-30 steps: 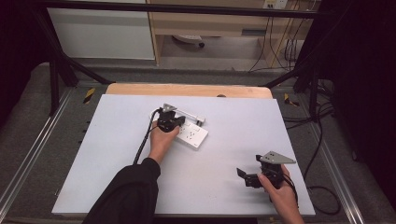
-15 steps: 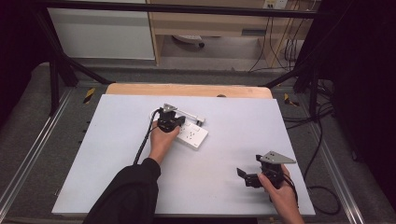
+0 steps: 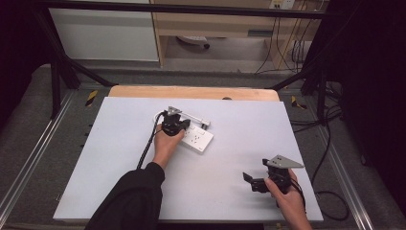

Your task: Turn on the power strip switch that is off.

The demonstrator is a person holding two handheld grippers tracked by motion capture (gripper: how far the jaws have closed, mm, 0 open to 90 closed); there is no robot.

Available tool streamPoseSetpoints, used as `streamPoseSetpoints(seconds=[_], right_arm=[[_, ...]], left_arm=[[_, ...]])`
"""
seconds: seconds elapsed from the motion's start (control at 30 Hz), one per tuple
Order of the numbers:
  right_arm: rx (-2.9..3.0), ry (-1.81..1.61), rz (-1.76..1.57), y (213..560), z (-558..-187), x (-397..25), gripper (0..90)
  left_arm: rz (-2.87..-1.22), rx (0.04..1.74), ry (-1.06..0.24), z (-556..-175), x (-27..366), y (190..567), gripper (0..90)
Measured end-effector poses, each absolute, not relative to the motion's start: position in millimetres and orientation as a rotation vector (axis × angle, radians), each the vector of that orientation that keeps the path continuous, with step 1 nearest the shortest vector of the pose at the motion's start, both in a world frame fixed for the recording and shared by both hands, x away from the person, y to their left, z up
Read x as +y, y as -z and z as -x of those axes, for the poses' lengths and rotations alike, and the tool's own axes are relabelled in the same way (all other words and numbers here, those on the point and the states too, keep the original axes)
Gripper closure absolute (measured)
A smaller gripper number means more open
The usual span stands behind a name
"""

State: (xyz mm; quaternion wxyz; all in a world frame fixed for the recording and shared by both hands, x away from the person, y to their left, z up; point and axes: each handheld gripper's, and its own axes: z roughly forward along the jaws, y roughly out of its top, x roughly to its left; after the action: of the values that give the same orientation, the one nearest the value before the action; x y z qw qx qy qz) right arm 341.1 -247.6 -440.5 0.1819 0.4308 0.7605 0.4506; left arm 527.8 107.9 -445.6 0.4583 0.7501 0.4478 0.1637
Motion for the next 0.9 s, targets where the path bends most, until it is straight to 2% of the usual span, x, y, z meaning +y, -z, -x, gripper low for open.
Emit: streamPoseSetpoints(seconds=[0.53, 0.7, 0.9], right_arm=[[2.146, -1.275, -1.217, 441, -341, -248, 2.6], [2.146, -1.277, -1.218, 441, -341, -248, 2.6], [2.147, -1.276, -1.218, 441, -341, -248, 2.5]], left_arm=[[-1.837, 1.075, -0.401, -525, 108, 438, 89.7], [-1.831, 1.077, -0.404, -524, 108, 437, 84.6], [-1.811, 1.071, -0.406, -522, 108, 432, 73.5]])
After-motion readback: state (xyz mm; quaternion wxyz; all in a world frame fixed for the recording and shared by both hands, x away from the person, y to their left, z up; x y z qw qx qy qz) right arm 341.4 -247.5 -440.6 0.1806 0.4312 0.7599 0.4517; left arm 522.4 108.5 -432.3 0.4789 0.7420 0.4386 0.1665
